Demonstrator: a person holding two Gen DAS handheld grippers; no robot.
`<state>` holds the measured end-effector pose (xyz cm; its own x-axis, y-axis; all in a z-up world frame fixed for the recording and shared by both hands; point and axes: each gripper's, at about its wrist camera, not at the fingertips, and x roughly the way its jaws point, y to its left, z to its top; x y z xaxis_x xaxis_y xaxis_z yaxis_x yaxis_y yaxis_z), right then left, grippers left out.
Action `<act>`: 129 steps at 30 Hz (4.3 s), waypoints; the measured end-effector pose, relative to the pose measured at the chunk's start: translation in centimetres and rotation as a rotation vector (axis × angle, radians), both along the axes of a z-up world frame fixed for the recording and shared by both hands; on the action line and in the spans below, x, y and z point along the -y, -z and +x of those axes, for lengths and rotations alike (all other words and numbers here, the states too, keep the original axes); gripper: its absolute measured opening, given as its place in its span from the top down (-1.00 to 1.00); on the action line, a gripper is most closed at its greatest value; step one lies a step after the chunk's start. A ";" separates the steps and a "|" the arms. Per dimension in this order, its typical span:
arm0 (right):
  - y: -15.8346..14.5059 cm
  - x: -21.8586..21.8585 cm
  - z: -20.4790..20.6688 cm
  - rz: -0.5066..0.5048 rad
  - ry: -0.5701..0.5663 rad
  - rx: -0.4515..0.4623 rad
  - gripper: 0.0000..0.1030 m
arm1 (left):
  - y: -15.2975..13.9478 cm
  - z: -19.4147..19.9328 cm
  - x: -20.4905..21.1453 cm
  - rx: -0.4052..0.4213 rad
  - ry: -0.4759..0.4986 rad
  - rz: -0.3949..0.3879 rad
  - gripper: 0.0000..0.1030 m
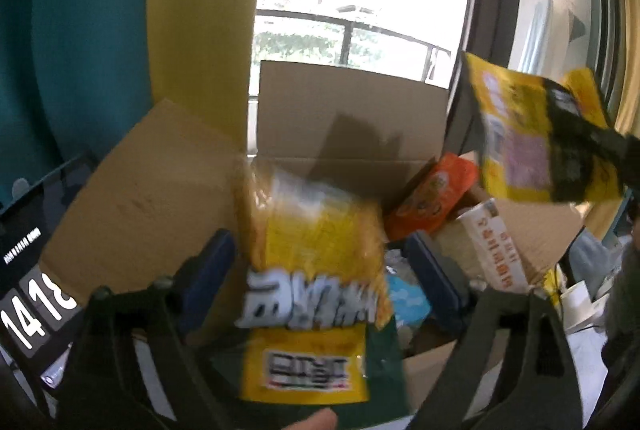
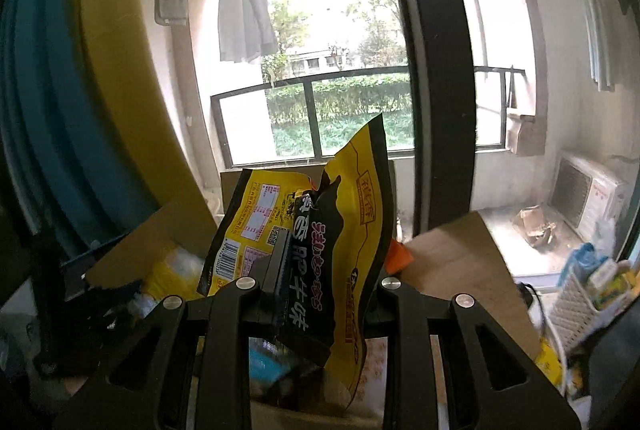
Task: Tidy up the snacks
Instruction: 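Carry both yellow bags over the box and open both tools inside, then move the left tool to the purple bag while the right tool reaches the blue-white packet, then grasp the purple bag with the left tool while the right tool grasps the blue-white cartoon bag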
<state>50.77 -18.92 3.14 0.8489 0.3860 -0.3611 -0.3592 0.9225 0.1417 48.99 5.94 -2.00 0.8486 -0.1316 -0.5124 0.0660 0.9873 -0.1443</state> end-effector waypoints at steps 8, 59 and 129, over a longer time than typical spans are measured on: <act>1.7 -3.1 5.2 0.052 -0.043 -0.092 0.37 | -1.3 -0.6 -2.3 0.044 -0.064 -0.043 -0.76; 7.6 7.1 -23.7 -0.080 -0.098 -0.240 -0.51 | 2.8 -24.0 7.2 -0.060 0.140 0.005 -0.77; 19.6 15.6 -30.5 0.038 0.075 -0.375 -0.18 | 15.3 -27.2 22.8 -0.457 0.249 0.259 -1.00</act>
<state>20.26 -34.48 -16.49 0.6868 0.3468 -0.6388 -0.2075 0.9358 0.2850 21.80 -16.82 -17.32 0.4930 -0.1202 -0.8617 0.2886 0.9569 0.0317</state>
